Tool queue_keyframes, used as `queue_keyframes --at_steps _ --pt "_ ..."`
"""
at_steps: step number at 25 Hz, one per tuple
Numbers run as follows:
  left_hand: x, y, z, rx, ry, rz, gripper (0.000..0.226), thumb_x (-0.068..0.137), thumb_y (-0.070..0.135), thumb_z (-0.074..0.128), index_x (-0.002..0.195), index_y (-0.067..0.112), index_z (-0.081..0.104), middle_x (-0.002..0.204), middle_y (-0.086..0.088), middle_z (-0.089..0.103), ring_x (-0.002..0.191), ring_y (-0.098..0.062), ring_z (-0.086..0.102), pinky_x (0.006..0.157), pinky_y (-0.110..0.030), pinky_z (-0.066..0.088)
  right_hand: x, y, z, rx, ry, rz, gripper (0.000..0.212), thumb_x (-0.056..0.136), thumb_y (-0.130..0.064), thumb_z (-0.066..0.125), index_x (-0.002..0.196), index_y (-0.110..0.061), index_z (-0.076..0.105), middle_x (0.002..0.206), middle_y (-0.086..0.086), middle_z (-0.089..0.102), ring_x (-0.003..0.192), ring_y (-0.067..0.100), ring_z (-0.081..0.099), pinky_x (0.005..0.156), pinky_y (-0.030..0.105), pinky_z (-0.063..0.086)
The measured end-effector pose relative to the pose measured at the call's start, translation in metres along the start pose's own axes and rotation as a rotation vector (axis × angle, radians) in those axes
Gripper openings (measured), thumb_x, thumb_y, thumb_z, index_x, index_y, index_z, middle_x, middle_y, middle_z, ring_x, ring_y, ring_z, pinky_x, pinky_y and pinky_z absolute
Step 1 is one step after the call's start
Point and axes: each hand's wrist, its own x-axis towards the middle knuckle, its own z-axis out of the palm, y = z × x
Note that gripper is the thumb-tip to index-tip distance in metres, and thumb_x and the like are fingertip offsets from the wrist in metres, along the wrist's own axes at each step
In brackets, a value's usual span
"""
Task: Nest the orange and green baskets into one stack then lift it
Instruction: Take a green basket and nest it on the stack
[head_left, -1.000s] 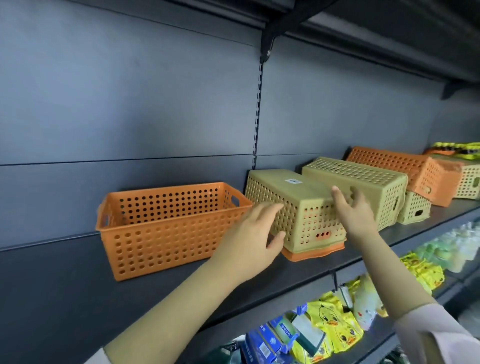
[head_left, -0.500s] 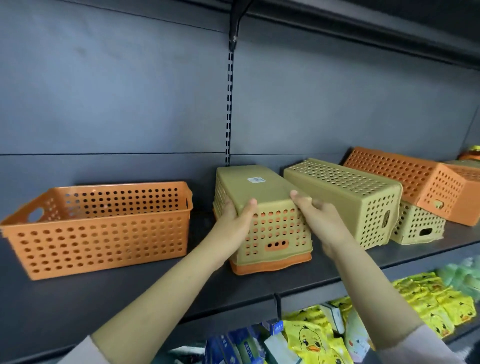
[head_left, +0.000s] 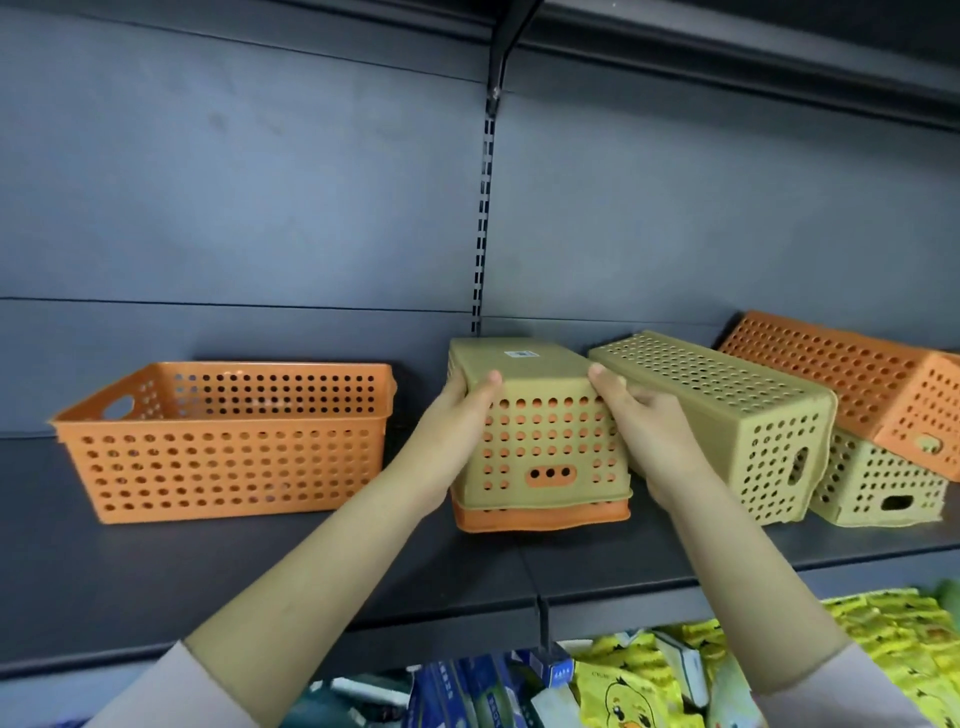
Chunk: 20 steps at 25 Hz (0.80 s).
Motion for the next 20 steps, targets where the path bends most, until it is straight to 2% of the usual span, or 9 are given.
queue_keyframes --at_steps 2,4,7,8,10,12,14,17,20 --pt "-0.005 -0.006 0.001 0.016 -0.033 0.022 0.043 0.095 0.049 0.048 0.137 0.050 0.041 0.124 0.018 0.061 0.114 -0.006 0.057 0.081 -0.026 0.044 0.001 0.009 -0.003 -0.002 -0.018 0.034 0.038 0.091 -0.053 0.058 0.096 -0.017 0.072 0.092 -0.002 0.076 0.086 0.010 0.070 0.061 0.024 0.048" --pt "-0.008 -0.018 -0.001 0.063 -0.081 0.074 0.061 0.091 0.048 0.056 0.142 0.056 0.024 0.131 0.022 0.054 0.117 -0.003 0.054 0.095 -0.030 0.046 0.003 0.020 -0.003 -0.026 -0.068 0.034 0.046 0.087 -0.058 0.061 0.110 -0.019 0.066 0.108 -0.002 0.071 0.097 0.011 0.068 0.071 0.028 0.052" --pt "-0.010 -0.043 -0.007 0.081 -0.127 0.095 0.084 0.084 0.048 0.066 0.146 0.058 0.010 0.144 0.022 0.045 0.129 -0.004 0.048 0.108 -0.040 0.041 -0.004 0.044 -0.001 -0.124 -0.231 -0.116 0.089 0.075 -0.050 0.079 0.146 -0.036 0.028 0.133 -0.013 0.052 0.118 0.007 0.057 0.097 0.032 0.050" --pt "-0.013 -0.051 -0.008 0.094 -0.117 0.100 0.084 0.083 0.048 0.068 0.146 0.057 0.013 0.143 0.023 0.045 0.127 0.000 0.047 0.107 -0.038 0.041 -0.008 0.053 0.000 -0.213 -0.261 -0.202 0.106 0.071 -0.045 0.083 0.151 -0.042 0.014 0.145 -0.013 0.040 0.130 0.004 0.046 0.105 0.030 0.042" --pt "-0.017 -0.063 -0.009 0.086 -0.010 0.093 0.082 0.081 0.044 0.071 0.145 0.049 0.021 0.136 0.023 0.045 0.115 0.009 0.046 0.098 -0.025 0.045 -0.014 0.070 0.003 -0.435 -0.271 -0.363 0.122 0.064 -0.045 0.088 0.149 -0.052 0.001 0.160 -0.013 0.008 0.145 0.001 0.013 0.115 0.030 0.022" --pt "-0.021 -0.070 -0.010 -0.044 0.092 -0.052 0.096 0.069 0.044 0.079 0.148 0.035 0.025 0.138 0.011 0.046 0.110 0.001 0.047 0.088 -0.024 0.043 -0.017 0.082 0.004 -0.581 -0.248 -0.447 0.130 0.058 -0.052 0.088 0.144 -0.060 -0.009 0.162 -0.014 -0.017 0.145 0.001 -0.006 0.116 0.036 0.013" --pt "-0.019 -0.074 -0.014 -0.297 0.054 -0.170 0.106 0.060 0.044 0.084 0.148 0.022 0.029 0.133 -0.002 0.057 0.111 -0.011 0.057 0.088 -0.030 0.045 -0.017 0.088 0.006 -0.696 -0.195 -0.557 0.136 0.055 -0.060 0.086 0.145 -0.057 -0.016 0.159 -0.014 -0.030 0.145 0.006 -0.011 0.114 0.039 0.012" --pt "-0.017 -0.066 -0.020 -0.410 -0.006 -0.137 0.103 0.062 0.051 0.085 0.144 0.011 0.038 0.129 -0.006 0.064 0.118 -0.019 0.062 0.102 -0.042 0.045 -0.016 0.080 0.008 -0.832 -0.140 -0.638 0.142 0.051 -0.074 0.078 0.152 -0.044 -0.017 0.161 -0.007 -0.029 0.150 0.030 -0.004 0.116 0.052 0.015" --pt "-0.019 -0.056 -0.018 -0.454 0.049 -0.038 0.084 0.069 0.046 0.079 0.139 0.012 0.045 0.128 -0.004 0.065 0.118 -0.016 0.062 0.103 -0.039 0.044 -0.012 0.061 0.005 -0.850 -0.091 -0.591 0.141 0.048 -0.077 0.076 0.153 -0.042 -0.012 0.163 -0.009 -0.010 0.150 0.035 0.002 0.118 0.059 0.016"
